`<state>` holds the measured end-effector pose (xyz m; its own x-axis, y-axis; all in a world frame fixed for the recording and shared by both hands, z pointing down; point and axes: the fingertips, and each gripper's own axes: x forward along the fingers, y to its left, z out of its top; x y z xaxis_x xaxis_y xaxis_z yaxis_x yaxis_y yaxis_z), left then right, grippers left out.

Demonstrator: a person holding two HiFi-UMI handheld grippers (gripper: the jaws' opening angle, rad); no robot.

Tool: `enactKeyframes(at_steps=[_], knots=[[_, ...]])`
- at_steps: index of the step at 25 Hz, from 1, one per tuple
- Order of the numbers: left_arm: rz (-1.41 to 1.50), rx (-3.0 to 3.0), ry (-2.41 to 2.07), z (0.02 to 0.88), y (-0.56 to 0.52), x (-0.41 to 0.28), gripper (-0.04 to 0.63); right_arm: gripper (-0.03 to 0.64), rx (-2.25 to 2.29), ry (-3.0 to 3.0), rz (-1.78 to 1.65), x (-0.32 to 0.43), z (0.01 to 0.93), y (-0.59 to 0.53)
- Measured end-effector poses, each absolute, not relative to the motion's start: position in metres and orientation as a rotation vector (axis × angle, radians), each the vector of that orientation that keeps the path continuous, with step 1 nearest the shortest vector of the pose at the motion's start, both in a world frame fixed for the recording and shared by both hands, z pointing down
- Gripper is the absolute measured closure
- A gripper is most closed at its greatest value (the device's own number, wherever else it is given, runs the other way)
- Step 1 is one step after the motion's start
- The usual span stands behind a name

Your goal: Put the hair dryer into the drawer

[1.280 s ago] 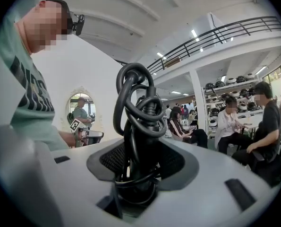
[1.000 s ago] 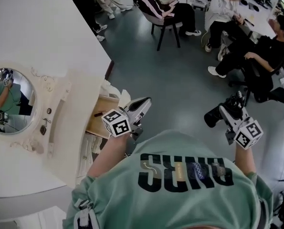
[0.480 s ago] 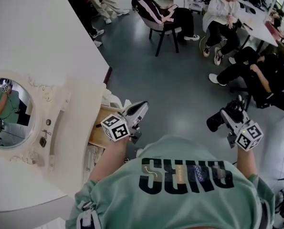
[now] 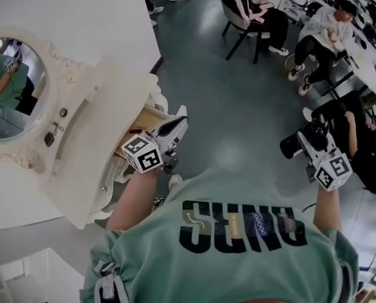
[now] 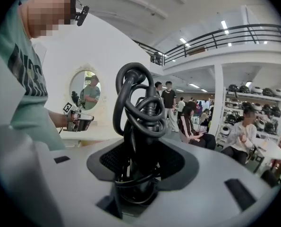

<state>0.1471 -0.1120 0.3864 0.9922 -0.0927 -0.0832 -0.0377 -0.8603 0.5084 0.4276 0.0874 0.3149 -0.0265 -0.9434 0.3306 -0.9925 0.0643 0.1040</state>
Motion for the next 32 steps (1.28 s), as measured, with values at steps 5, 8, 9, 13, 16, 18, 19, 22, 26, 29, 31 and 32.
enactKeyframes(at_steps=[5,8,9,13,16,18,19,22,26,29,31,32], knots=[[-0.159,2.607,-0.287,0.401,-0.133,0.083,0.586,0.434,1.717,-2.120,0.127,0.391,0.319,0.010],[-0.176,2.573,-0.416,0.416,-0.143,0.036,0.586,0.434,1.547,-2.168,0.055,0.352,0.326,-0.041],[-0.181,2.563,-0.452,0.421,-0.145,0.021,0.586,0.434,1.492,-2.183,0.031,0.336,0.329,-0.057],[-0.190,2.528,-0.573,0.438,-0.152,-0.032,0.586,0.434,1.274,-2.233,-0.060,0.272,0.344,-0.117],[-0.199,2.493,-0.656,0.451,-0.155,-0.068,0.586,0.434,1.102,-2.254,-0.118,0.221,0.365,-0.157],[-0.203,2.474,-0.695,0.461,-0.159,-0.093,0.586,0.434,0.985,-2.249,-0.150,0.184,0.382,-0.178],[-0.208,2.462,-0.715,0.466,-0.161,-0.105,0.586,0.434,0.920,-2.238,-0.165,0.166,0.392,-0.187],[-0.230,2.420,-0.776,0.479,-0.163,-0.134,0.586,0.434,0.732,-2.225,-0.236,0.111,0.421,-0.213],[-0.252,2.381,-0.827,0.493,-0.166,-0.161,0.586,0.434,0.506,-2.181,-0.338,0.047,0.462,-0.235],[-0.260,2.343,-0.875,0.508,-0.162,-0.182,0.586,0.434,0.322,-2.120,-0.410,0.003,0.505,-0.242],[-0.264,2.324,-0.895,0.518,-0.160,-0.196,0.586,0.434,0.223,-2.053,-0.454,-0.020,0.536,-0.245],[-0.267,2.312,-0.904,0.522,-0.159,-0.203,0.586,0.434,0.173,-2.016,-0.470,-0.030,0.552,-0.244]])
